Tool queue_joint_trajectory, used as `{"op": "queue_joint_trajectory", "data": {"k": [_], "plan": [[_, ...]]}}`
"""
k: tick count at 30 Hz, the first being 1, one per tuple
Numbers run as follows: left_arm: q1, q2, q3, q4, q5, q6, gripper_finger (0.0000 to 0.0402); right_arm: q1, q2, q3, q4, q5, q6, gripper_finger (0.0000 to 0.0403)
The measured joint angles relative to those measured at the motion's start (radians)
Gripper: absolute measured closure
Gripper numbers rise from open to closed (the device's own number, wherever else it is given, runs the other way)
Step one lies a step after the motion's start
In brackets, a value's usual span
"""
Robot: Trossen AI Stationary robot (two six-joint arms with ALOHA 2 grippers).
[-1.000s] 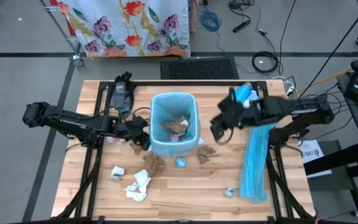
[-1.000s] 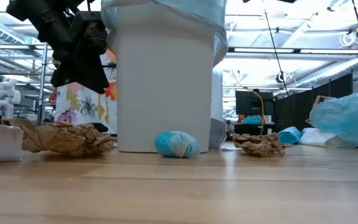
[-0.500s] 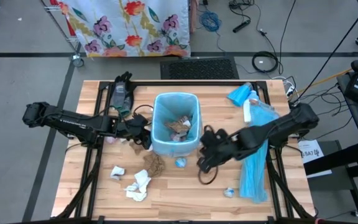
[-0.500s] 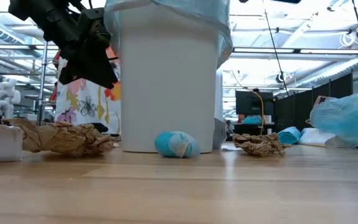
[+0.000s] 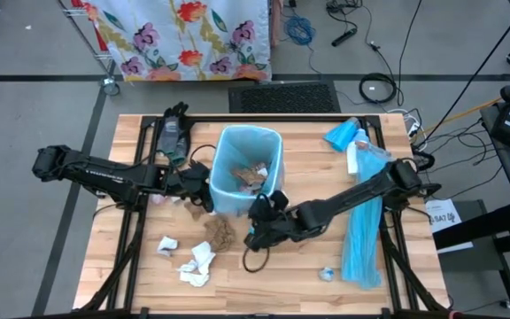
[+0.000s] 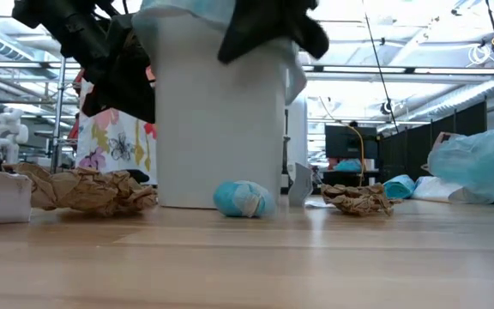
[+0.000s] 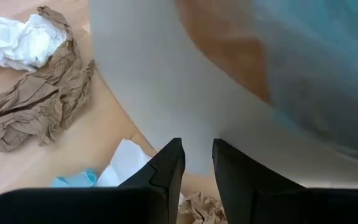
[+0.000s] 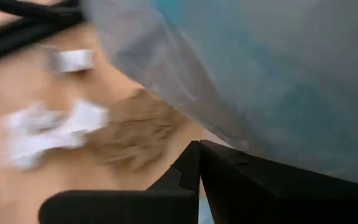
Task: Place trash/remove bag and relplace
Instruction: Move the trash bin to the top of the table, then put the white paper into the trash bin
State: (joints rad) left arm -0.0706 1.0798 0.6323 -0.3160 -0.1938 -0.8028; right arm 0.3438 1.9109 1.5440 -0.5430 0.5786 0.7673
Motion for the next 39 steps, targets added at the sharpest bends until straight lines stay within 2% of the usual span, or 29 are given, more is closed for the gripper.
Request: {"op": "queue_joint_trajectory", "data": {"k": [4, 12, 19, 25, 29, 34, 39], "plan": [[-0.001, 0.000, 0.000, 0.000, 0.027, 0.000, 0.0311, -0.057, 0.025, 0.000, -0.026, 0.048, -0.003, 0.0403], [-0.002, 0.000, 0.000, -0.007, 0.056, 0.000, 0.0311, -0.182, 0.030, 0.000, -0.106, 0.075, -0.010, 0.0403], [-0.002, 0.000, 0.000, -0.040, 0.072, -0.014, 0.0311, -0.247, 0.026, 0.000, -0.319, 0.049, -0.020, 0.0403], [-0.002, 0.000, 0.000, -0.052, 0.067, -0.053, 0.0311, -0.245, -0.037, -0.010, -0.335, 0.013, -0.138, 0.0403], [-0.002, 0.000, 0.000, -0.051, 0.044, -0.085, 0.0311, -0.259, -0.114, -0.093, -0.311, -0.009, -0.155, 0.0403], [-0.002, 0.000, 0.000, -0.041, 0.032, -0.108, 0.0311, -0.256, -0.264, -0.294, -0.218, -0.083, -0.112, 0.0403], [-0.002, 0.000, 0.000, -0.028, 0.031, -0.108, 0.0311, -0.245, -0.421, -0.473, -0.101, -0.257, -0.064, 0.0403]]}}
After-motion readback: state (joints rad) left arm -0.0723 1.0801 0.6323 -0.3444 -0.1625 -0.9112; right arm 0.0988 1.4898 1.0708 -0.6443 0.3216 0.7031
